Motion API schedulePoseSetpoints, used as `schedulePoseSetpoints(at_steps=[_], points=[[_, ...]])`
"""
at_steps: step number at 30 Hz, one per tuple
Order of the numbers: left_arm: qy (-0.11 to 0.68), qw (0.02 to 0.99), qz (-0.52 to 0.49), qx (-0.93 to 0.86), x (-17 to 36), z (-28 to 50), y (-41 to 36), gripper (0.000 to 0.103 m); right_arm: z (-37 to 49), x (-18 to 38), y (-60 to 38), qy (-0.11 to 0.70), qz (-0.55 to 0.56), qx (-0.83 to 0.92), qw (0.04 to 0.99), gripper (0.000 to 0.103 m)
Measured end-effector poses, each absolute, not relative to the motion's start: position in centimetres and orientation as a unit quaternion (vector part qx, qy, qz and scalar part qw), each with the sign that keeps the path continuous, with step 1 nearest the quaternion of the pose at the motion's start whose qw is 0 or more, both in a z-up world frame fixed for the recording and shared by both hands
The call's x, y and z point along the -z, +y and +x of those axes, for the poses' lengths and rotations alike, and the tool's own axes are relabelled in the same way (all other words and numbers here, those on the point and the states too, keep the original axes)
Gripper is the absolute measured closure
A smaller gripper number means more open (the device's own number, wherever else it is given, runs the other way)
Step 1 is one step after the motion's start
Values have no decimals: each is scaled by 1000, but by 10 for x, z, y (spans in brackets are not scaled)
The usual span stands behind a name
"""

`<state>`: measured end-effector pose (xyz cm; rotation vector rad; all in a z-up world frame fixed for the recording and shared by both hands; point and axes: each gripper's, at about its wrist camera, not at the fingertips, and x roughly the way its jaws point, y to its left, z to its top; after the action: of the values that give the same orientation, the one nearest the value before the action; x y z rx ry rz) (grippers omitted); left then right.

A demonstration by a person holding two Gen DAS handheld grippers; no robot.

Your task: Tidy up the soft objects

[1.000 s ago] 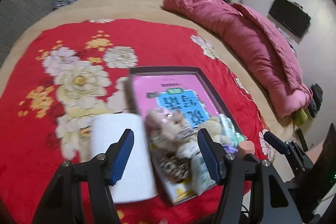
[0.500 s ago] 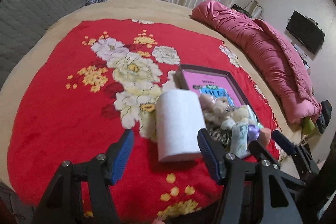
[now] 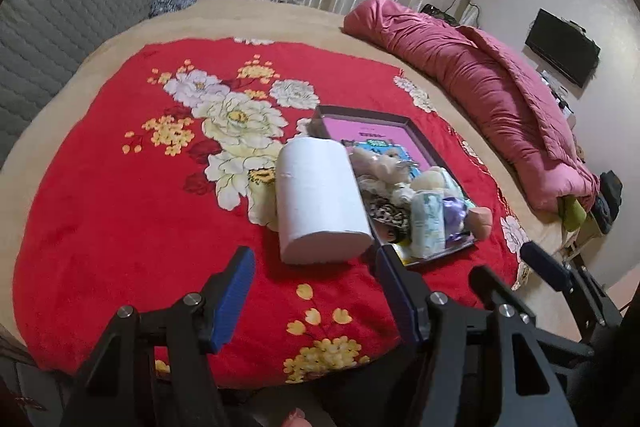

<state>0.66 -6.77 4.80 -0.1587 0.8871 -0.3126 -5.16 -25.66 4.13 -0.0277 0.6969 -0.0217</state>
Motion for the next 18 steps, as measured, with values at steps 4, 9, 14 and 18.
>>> schedulePoseSetpoints(at_steps=[4, 9, 14, 18], points=[[410, 898, -58, 150, -58, -9, -81, 40, -68, -40, -270, 341, -11, 28, 939, 27], [415, 893, -39, 173, -59, -28, -102, 40, -79, -33, -282, 353, 10, 38, 935, 27], [427, 884, -38, 186, -55, -38, -117, 40, -82, -33, -287, 349, 7, 46, 936, 27], [425, 888, -35, 174, -53, -39, -116, 40, -81, -30, -290, 345, 5, 52, 937, 27]])
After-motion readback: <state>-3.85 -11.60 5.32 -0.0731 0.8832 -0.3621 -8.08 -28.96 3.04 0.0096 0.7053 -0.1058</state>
